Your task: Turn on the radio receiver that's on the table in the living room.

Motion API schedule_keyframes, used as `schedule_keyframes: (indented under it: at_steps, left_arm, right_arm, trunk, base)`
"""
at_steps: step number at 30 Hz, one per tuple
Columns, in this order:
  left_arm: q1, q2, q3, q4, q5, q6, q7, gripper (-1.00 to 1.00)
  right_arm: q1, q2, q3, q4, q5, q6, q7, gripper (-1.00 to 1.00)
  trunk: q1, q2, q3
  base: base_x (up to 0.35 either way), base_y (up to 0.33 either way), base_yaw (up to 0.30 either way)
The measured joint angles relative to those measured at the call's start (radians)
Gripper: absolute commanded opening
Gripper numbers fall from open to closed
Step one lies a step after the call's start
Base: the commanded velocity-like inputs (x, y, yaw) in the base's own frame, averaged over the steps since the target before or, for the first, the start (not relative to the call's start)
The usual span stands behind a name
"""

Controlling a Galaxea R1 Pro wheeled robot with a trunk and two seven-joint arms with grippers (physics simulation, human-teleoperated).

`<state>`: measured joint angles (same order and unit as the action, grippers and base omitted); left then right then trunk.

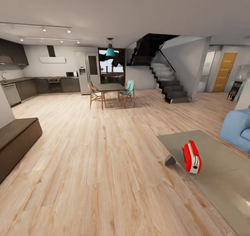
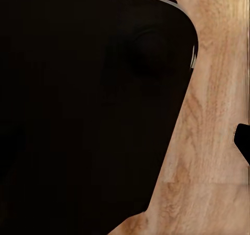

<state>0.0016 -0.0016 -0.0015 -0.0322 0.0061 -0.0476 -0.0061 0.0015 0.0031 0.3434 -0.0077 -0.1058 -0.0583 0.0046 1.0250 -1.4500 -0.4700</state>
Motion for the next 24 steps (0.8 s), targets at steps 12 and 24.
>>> schedule_keyframes:
  at_steps: [12,24]
  left_arm:
    - [0.0,0.0,0.0,0.0,0.0,0.0,0.0,1.0]
    - [0.0,0.005,0.003,0.0,0.028,0.0,-0.001,1.0]
  right_arm:
    - [0.0,0.0,0.0,0.0,0.0,0.0,0.0,1.0]
    - [0.0,0.0,0.003,0.0,0.0,0.0,0.0,1.0]
  trunk:
    - [0.0,0.0,0.0]
    - [0.0,0.0,0.0]
  base:
    - [0.317,-0.046,-0.294]
    - [0.322,0.0,-0.093]
